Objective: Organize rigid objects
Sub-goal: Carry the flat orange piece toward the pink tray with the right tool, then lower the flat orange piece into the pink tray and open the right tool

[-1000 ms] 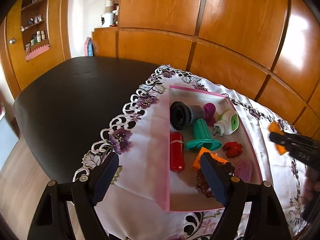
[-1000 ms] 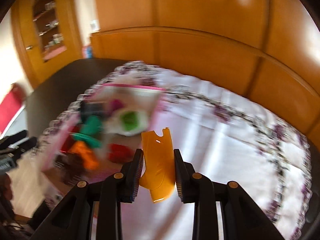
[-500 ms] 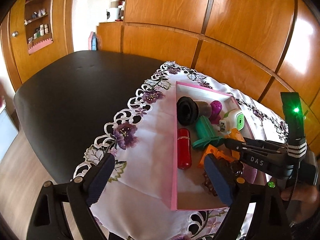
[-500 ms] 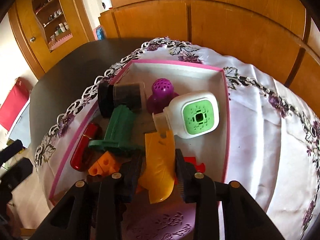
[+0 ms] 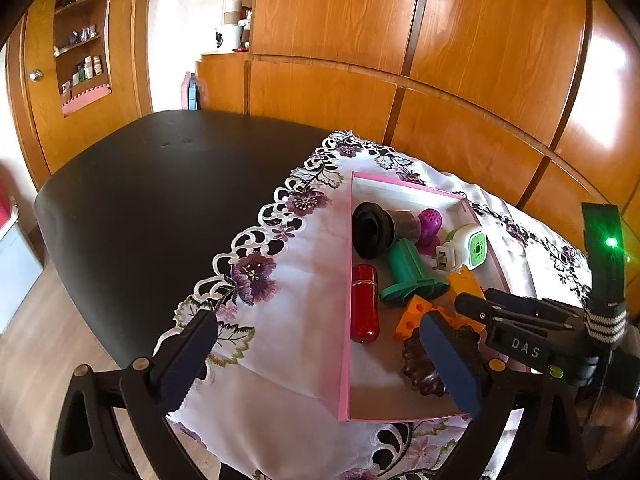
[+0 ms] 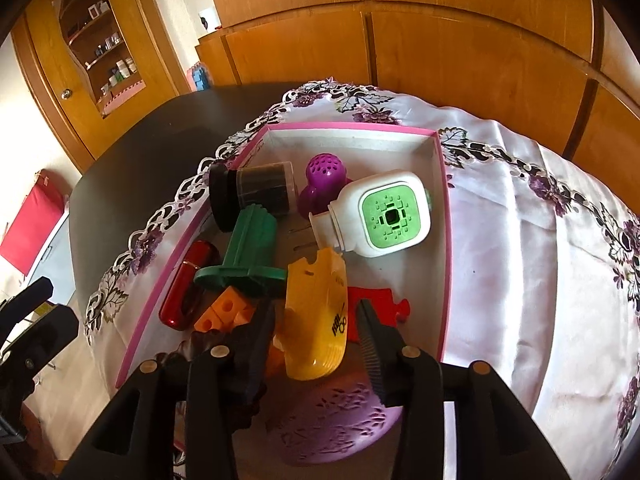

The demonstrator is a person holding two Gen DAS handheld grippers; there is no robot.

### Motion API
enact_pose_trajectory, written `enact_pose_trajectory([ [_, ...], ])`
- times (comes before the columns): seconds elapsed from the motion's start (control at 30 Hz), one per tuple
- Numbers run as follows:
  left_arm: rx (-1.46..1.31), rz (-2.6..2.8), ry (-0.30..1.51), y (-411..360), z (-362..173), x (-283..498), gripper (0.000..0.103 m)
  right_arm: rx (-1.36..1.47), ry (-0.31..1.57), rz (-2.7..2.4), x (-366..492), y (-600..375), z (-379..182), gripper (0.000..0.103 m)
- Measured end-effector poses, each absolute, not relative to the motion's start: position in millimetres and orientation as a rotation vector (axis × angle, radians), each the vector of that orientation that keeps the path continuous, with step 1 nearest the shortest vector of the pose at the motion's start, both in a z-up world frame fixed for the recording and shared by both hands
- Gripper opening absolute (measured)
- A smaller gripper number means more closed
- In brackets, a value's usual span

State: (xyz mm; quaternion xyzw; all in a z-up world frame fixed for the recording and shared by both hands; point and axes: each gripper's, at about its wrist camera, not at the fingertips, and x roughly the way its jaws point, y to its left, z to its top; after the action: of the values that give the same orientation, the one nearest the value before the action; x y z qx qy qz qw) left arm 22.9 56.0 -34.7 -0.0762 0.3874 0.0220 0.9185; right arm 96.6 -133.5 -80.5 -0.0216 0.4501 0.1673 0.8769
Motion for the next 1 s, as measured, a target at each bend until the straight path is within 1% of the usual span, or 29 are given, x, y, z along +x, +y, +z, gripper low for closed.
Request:
enact_pose_trajectory([
  [0.13, -0.151, 0.041, 0.783, 52.9, -29.6, 20.5, 0.102, -0.066, 0.884, 0.302, 85.5, -137.7, -70.8, 0.045],
  [0.27, -0.129, 0.029, 0.765, 45.4, -21.3, 16.6, 0.103, -0.075, 0.803, 0.238, 71.3, -144.2, -57.0, 0.054],
  [0.5, -0.102, 0.026, 0.73, 32.3, -9.0, 5.4, 0.103, -0.056, 0.705, 0.098, 42.9, -157.6, -45.5, 0.054],
  [0.53, -0.09, 0.03, 0.727, 28.7, -7.9, 3.4, 0.103, -0.015, 0.706, 0.076, 40.0, -159.0, -45.8, 0.054],
  [1.0, -0.085, 0.031, 0.686, 13.0, -1.7, -13.7, 0.103, 0.005, 0.651, -0.001, 19.1, -173.5, -38.8, 0.054],
])
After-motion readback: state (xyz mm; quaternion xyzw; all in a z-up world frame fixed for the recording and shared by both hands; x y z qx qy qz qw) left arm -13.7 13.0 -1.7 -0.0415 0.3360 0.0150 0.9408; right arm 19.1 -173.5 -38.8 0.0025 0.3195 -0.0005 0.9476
